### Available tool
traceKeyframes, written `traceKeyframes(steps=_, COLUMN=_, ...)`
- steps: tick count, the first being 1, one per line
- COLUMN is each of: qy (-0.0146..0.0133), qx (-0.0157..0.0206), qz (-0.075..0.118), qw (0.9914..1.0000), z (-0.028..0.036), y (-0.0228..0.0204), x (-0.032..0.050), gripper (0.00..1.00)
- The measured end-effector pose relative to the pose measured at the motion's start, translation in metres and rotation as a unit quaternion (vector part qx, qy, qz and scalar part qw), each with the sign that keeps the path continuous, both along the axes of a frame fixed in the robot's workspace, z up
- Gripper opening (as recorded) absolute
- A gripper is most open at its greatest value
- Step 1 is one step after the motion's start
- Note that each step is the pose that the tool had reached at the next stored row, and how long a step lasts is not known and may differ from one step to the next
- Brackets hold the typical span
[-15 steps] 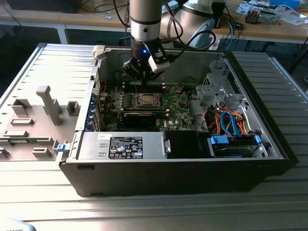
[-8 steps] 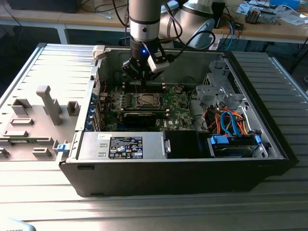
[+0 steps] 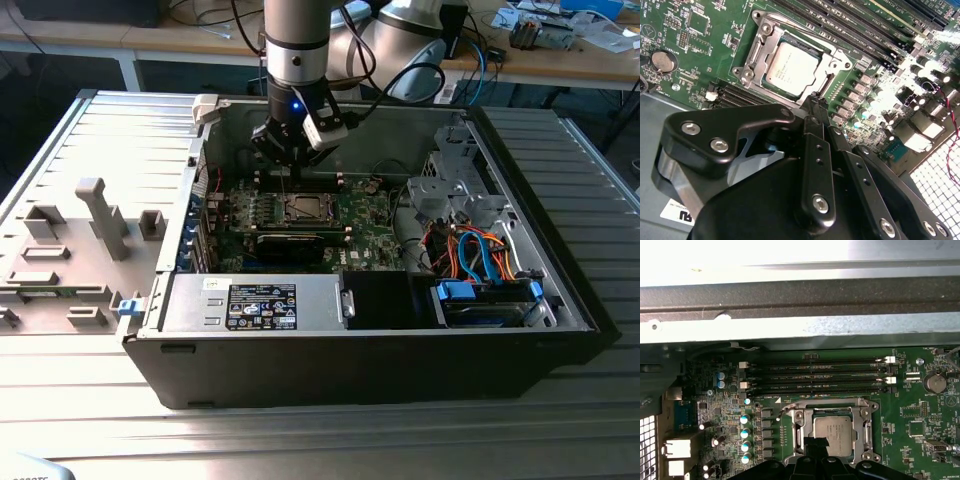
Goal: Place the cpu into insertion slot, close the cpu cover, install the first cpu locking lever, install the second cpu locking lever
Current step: 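Install the first cpu locking lever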
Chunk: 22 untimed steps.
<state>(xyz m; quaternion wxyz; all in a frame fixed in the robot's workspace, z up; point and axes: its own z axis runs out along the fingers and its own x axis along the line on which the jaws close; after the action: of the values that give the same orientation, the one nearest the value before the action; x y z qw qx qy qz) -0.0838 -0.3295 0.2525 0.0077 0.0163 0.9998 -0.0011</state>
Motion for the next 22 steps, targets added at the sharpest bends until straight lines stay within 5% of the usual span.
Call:
traceKeyframes(steps=16, qy=-0.0001, qx=0.0000, qz=0.000, qw=1.00000, z=0.0028, y=0.0007, x=-0.0073, gripper=0.11)
traceKeyframes(steps=22, qy=-0.0011, qx=0.0001, qz=0.000, qw=1.00000, z=0.0034, y=0.0012, x=-0.0247, gripper=0.11)
